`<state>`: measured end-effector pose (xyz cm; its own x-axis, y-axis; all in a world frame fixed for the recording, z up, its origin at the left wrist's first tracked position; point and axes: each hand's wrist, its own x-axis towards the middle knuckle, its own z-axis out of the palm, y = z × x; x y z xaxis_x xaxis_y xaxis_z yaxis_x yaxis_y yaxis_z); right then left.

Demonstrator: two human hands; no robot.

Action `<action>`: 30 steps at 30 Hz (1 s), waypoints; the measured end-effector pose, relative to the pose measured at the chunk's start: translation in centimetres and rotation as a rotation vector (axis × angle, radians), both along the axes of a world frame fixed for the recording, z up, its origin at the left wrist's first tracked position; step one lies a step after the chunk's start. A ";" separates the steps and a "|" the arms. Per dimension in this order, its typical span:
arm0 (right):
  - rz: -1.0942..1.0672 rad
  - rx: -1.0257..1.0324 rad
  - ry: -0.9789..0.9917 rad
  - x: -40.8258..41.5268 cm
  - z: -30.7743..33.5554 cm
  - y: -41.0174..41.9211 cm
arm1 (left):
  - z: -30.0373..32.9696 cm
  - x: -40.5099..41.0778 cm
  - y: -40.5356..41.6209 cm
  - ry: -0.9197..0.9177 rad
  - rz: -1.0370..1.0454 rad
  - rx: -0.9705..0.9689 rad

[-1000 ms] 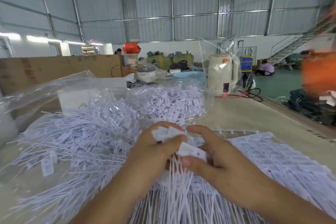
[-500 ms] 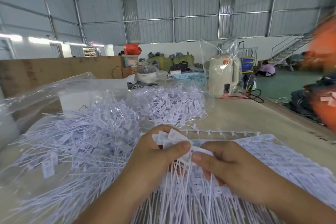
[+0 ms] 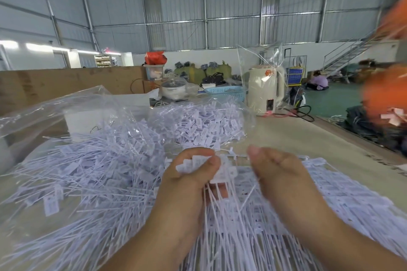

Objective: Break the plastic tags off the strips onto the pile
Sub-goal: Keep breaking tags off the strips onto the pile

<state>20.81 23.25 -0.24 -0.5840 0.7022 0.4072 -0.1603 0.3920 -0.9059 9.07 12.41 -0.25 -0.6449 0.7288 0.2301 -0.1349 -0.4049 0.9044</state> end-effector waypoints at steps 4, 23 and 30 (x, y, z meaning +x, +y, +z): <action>-0.002 -0.151 0.109 1.5 1.0 2.4 | 0.5 -1.4 -0.5 -0.069 0.053 0.006; 0.245 0.242 -0.167 -0.4 -1.8 -1.4 | 0.2 -0.3 -0.6 -0.180 -0.364 -0.137; 0.308 0.028 -0.139 -1.1 -2.1 -1.8 | 0.2 -0.6 0.2 -0.146 -0.034 0.006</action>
